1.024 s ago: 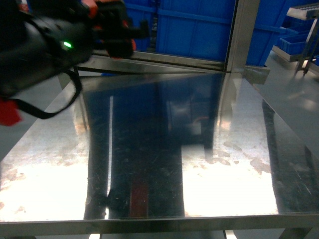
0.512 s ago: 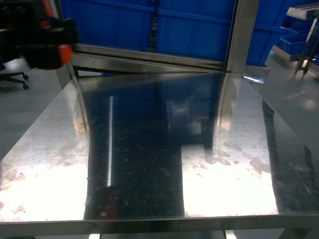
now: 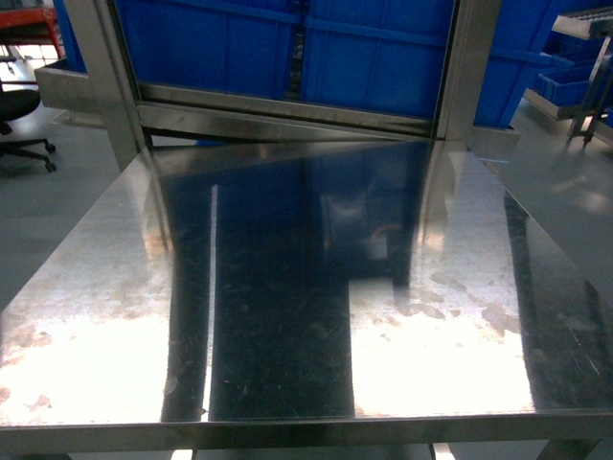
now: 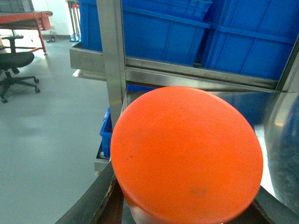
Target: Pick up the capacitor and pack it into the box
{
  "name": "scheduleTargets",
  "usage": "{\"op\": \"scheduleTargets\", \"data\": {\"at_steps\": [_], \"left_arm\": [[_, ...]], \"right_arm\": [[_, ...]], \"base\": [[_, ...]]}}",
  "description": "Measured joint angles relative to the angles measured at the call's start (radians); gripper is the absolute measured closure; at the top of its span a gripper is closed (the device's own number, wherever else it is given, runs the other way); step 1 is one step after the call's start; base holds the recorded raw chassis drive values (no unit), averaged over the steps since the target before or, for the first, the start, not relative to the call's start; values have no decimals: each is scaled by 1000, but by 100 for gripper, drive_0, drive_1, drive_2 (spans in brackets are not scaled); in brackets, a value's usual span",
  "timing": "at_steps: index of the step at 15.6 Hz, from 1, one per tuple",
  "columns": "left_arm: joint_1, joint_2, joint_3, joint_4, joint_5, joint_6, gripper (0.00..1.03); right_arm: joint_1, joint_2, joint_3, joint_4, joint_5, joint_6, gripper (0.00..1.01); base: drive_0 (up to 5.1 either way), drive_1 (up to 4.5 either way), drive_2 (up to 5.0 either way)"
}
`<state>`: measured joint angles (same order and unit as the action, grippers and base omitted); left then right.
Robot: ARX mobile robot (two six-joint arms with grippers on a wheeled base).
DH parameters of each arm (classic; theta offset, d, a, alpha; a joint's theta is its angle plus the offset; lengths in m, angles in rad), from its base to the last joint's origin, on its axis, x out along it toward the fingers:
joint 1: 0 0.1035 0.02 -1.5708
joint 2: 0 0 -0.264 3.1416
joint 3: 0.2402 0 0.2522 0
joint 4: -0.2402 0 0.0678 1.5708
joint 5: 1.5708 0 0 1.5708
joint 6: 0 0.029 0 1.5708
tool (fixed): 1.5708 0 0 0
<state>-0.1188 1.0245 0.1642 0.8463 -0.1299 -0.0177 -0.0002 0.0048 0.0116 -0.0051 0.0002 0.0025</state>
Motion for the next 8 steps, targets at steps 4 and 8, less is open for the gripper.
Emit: {"op": "scheduleTargets", "data": {"at_steps": [4,8], "left_arm": [[92,-194,-85,-110,111,0,58],[117,-318,-150,-172,130,0,58]], "right_arm": [[0,0,0,0,0,0,3],[0,0,0,0,0,0,3]], "base": [[0,0,0],[0,0,0]]}}
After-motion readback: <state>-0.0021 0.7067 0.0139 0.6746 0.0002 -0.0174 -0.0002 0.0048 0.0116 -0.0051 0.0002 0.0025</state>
